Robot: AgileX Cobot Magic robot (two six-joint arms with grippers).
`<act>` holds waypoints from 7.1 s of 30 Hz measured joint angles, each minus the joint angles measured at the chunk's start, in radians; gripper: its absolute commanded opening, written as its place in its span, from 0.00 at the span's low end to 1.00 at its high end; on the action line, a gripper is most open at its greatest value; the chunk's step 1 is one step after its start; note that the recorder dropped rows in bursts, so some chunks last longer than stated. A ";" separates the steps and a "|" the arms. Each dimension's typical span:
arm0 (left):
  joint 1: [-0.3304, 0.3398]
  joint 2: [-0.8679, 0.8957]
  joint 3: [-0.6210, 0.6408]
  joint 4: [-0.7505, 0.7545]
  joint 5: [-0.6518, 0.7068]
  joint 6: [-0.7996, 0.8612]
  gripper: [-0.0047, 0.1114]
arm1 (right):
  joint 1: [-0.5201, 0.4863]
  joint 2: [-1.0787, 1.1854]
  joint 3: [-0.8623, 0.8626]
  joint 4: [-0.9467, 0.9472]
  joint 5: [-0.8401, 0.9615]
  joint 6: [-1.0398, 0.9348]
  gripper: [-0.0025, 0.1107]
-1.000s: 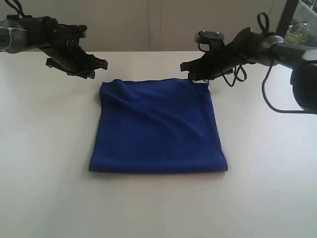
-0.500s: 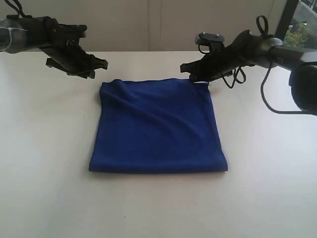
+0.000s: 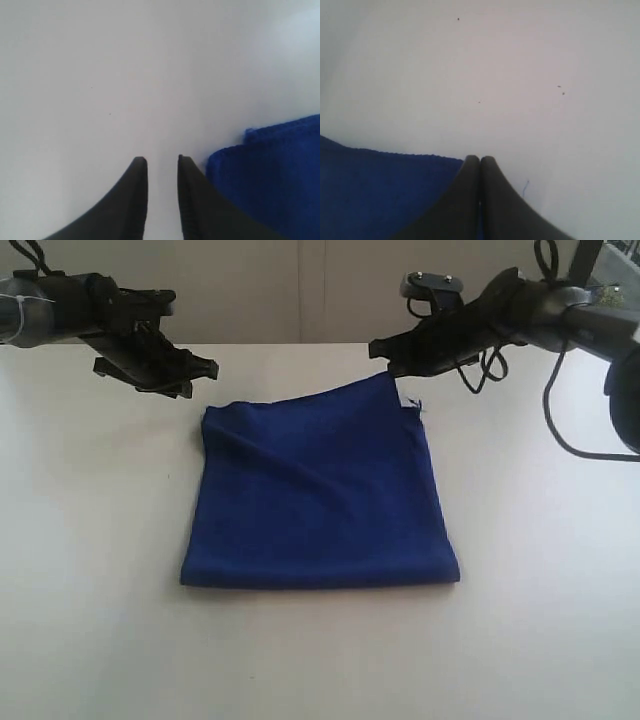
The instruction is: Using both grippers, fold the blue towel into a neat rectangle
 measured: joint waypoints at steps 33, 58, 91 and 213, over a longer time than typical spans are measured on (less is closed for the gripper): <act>0.000 0.000 0.000 -0.002 -0.024 0.000 0.29 | -0.049 0.054 0.000 -0.112 0.023 0.111 0.02; -0.002 0.098 0.000 -0.612 -0.153 0.673 0.37 | -0.049 0.054 0.000 -0.112 0.020 0.111 0.02; -0.012 0.133 -0.002 -0.816 -0.192 0.936 0.33 | -0.049 0.054 0.000 -0.112 0.020 0.111 0.02; -0.012 0.128 -0.047 -1.010 -0.098 1.077 0.04 | -0.026 0.056 -0.002 -0.287 -0.052 0.393 0.16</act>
